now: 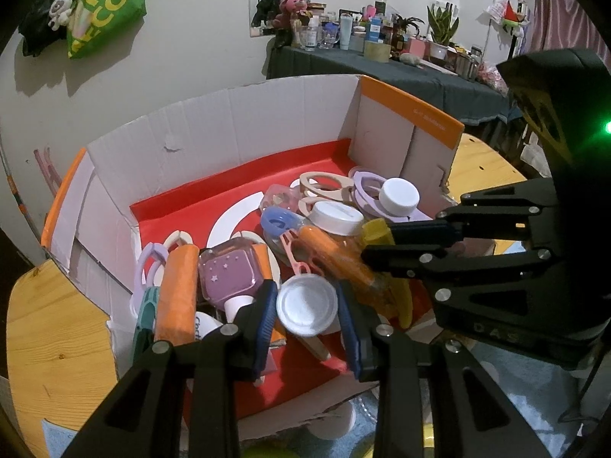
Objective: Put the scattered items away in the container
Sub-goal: 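Lower white cap and yellow strip into the box, then open left gripper releasing white cap while right gripper releases yellow strip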
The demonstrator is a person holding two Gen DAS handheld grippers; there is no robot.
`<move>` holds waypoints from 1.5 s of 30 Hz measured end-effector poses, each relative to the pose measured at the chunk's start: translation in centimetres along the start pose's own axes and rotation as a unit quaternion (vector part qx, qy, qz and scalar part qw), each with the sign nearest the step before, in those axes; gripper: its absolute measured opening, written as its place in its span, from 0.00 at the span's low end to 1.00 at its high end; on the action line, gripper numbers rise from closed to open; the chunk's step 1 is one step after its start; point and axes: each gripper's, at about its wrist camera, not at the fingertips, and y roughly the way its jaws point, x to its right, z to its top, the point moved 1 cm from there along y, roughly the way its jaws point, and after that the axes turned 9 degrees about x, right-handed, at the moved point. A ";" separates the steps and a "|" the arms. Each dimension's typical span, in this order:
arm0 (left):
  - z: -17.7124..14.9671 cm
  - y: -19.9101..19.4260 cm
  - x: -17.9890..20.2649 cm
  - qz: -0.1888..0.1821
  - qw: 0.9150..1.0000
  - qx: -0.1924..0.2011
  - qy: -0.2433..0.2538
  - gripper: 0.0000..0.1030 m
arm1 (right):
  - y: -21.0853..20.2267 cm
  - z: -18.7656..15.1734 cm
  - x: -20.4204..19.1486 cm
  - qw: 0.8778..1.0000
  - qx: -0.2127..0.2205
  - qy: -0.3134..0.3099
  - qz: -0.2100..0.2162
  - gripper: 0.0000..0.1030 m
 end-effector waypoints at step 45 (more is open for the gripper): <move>0.4 -1.6 -0.3 -0.024 0.999 0.007 -0.024 0.44 | -0.7 0.5 0.2 1.000 0.013 0.003 -0.019 0.49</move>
